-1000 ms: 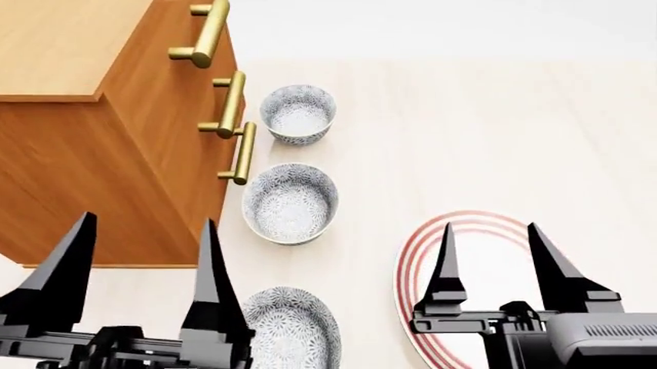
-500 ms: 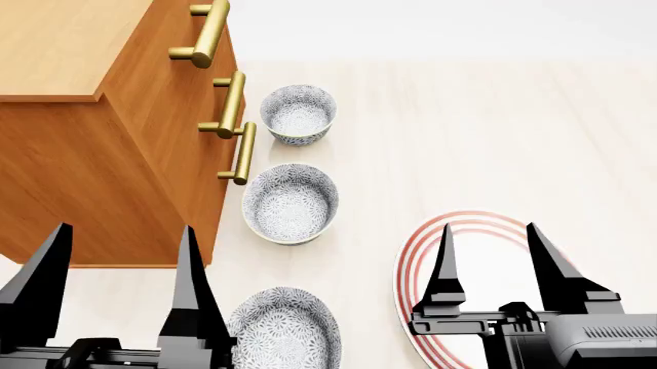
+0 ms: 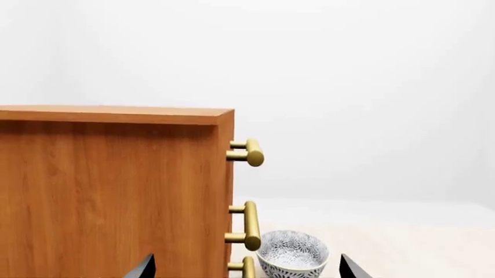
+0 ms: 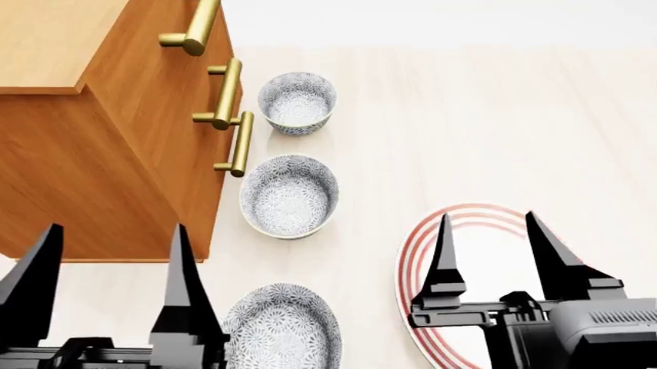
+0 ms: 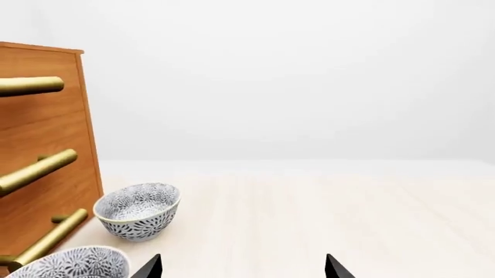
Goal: Put the bowl in the middle on the plate.
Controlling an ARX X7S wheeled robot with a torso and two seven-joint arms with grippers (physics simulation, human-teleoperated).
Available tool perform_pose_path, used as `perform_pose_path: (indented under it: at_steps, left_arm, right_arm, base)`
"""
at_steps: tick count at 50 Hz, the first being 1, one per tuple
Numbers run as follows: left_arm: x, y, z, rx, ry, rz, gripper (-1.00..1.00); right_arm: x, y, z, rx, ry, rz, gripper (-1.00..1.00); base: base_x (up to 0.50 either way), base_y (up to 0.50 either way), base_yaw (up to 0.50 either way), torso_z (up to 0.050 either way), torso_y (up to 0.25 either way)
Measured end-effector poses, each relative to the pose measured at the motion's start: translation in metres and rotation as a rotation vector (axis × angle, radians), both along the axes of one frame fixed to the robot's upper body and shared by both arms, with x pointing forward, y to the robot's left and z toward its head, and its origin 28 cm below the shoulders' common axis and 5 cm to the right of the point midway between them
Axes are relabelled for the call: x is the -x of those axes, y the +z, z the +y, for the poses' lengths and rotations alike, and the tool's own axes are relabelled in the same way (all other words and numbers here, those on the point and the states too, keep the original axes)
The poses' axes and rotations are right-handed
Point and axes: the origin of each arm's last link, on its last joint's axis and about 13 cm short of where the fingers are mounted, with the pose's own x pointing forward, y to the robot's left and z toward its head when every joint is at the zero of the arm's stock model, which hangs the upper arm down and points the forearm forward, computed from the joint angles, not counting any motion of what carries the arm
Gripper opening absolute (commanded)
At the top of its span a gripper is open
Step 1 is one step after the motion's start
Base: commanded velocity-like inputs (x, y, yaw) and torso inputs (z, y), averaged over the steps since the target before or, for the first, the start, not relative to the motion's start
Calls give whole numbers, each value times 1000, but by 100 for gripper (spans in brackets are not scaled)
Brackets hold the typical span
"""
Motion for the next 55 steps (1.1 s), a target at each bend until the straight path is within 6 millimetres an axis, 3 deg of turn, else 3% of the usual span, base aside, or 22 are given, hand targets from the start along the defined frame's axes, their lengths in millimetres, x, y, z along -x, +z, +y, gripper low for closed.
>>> perform_pose_path:
  at_steps: [20,43,55]
  left_arm:
    - [-3,-2,0,-6,0,13,100]
    - [-6,-6,-1,-18,2,31,100]
    - [-8,-7,-1,-26,6,44,100]
  right_arm:
    - [-27,66,3,-60,165,201,100]
    - [-58,124,13,111,376,610,100]
    - [-74,153,19,167,392,721,100]
  base:
    - [0,0,0,0,0]
    - [0,0,0,0,0]
    - [0,0,0,0,0]
